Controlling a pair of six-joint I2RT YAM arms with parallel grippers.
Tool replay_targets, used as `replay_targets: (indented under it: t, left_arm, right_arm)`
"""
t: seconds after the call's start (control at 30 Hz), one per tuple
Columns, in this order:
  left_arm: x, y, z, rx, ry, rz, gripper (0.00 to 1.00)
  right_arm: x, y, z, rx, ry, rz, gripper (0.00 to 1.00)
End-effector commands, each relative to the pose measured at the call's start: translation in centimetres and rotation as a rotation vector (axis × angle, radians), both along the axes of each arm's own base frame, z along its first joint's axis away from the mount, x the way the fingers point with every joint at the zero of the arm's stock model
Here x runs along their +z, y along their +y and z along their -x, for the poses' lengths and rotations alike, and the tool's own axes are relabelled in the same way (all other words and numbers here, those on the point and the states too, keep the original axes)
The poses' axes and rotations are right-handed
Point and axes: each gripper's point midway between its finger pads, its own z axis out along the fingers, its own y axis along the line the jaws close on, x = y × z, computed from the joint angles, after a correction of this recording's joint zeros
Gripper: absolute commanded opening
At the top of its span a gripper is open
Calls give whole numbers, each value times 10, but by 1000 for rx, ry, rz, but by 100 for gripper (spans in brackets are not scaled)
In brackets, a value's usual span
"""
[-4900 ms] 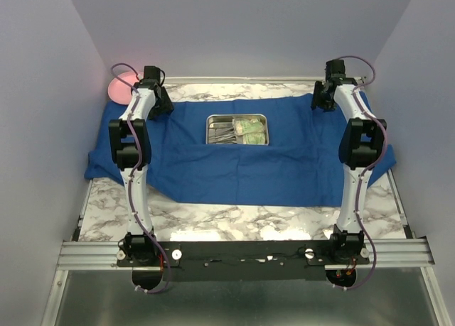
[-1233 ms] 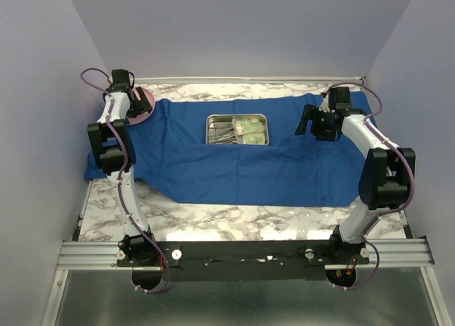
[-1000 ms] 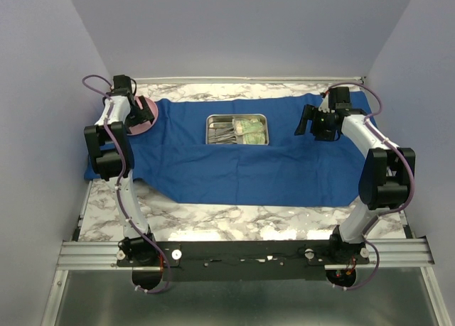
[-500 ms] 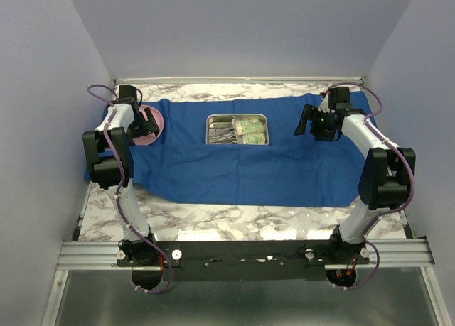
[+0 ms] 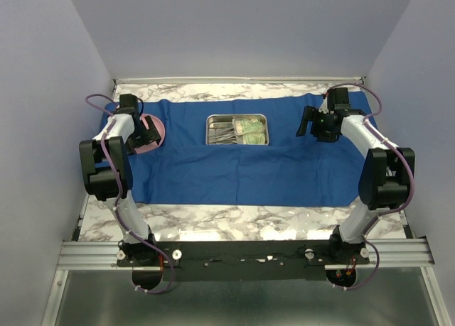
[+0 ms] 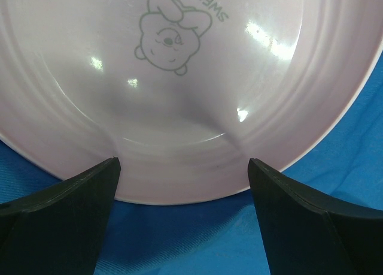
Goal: Open and lay out the surgical kit
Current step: Move the distractor from the surgical kit.
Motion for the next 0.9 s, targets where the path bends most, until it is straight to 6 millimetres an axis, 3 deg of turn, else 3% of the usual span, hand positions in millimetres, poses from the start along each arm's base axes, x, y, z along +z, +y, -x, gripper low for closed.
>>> replay_targets:
  t: [0.0, 0.17, 0.27, 0.37, 0.4, 0.47, 0.6, 0.7, 0.87]
  left_arm:
    - [9, -1, 11, 14, 14, -13, 99]
    - [39, 6, 6, 37, -57, -64, 99]
    - [59, 10, 8, 52, -109, -115, 99]
    - [80, 13, 12, 67, -168, -180, 99]
    - [85, 12, 14, 65, -183, -195, 99]
    - [100, 6, 18, 58, -223, -235, 99]
    - [118, -4, 29, 38, -275, -279, 99]
    - [124, -24, 38, -1, -295, -280, 99]
    - [125, -41, 65, -39, -310, -268, 99]
  right_arm:
    - [1, 7, 10, 9, 20, 31, 95]
    - [4, 20, 16, 37, 11, 61, 95]
    - [10, 37, 23, 104, -14, 99, 95]
    - [13, 69, 37, 241, -37, 141, 94]
    - [17, 89, 44, 315, -61, 149, 94]
    - [18, 109, 56, 398, -81, 157, 94]
    - [10, 167, 99, 638, -89, 181, 93]
    - [-4, 198, 131, 762, -63, 195, 93]
    - [-30, 229, 172, 886, -4, 217, 91]
